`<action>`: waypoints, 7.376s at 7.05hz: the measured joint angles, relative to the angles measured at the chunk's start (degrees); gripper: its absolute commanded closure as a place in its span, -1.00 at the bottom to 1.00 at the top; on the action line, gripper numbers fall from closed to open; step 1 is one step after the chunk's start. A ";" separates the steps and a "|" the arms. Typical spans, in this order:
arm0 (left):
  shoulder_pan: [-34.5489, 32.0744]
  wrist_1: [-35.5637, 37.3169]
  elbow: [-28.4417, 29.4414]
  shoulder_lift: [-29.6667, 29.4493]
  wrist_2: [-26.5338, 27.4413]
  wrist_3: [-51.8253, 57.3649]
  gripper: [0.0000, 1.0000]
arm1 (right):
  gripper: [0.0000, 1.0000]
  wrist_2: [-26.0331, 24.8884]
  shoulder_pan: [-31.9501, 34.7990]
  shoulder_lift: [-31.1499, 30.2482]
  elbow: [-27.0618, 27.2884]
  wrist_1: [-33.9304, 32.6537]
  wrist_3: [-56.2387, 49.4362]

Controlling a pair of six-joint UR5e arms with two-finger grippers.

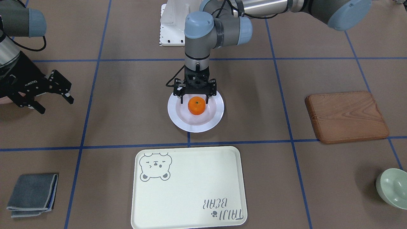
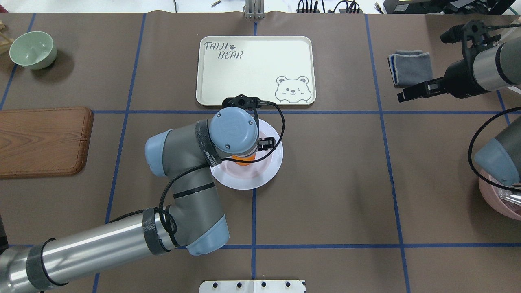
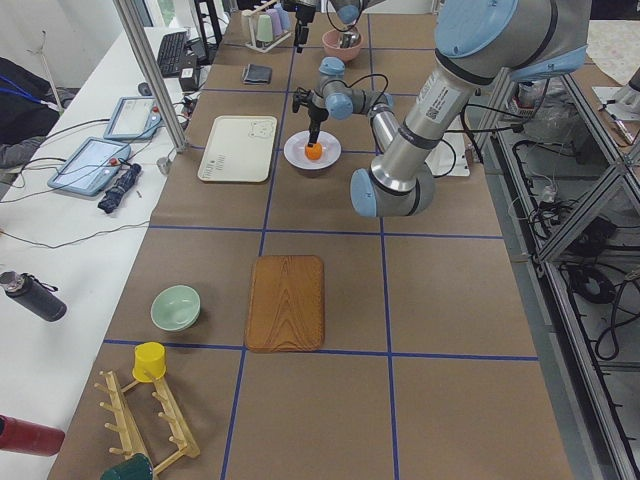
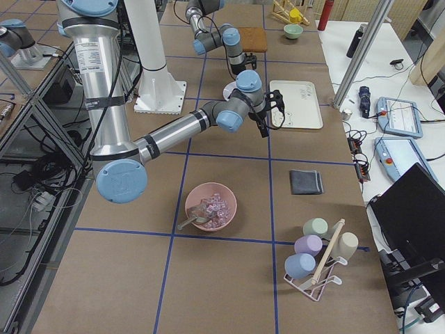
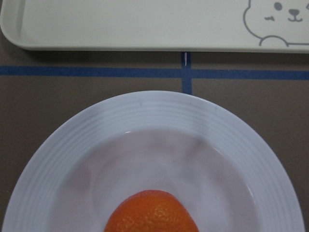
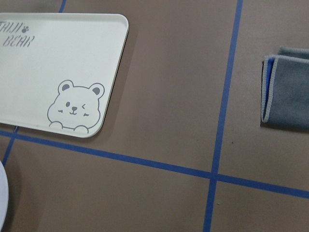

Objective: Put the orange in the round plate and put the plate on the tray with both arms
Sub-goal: 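Open the left gripper and withdraw it while the right arm moves toward the plate, then lower the right gripper to the plate rim nearest the robot and grip it, then lift the plate with the right gripper and carry it onto the bear tray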

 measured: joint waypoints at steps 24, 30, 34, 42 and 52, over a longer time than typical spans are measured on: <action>-64.07 9.89 -0.91 42.30 -37.19 80.85 -0.97 | -0.26 -59.84 -49.00 16.13 -10.99 7.05 73.22; -64.07 9.89 -0.91 42.31 -37.22 80.76 -0.97 | 1.00 -59.84 -46.23 21.11 -17.70 6.36 73.35; -64.07 9.81 -2.01 43.16 -37.30 80.76 -0.97 | 1.00 -59.92 -44.49 22.17 -18.19 6.96 73.17; -64.07 9.89 -5.25 45.49 -37.30 80.31 -0.97 | 1.00 -66.86 -40.40 22.08 -16.75 20.90 74.80; -63.90 9.88 -8.35 46.77 -37.72 75.19 -0.97 | 0.17 -64.49 -26.13 45.44 -54.87 17.37 89.26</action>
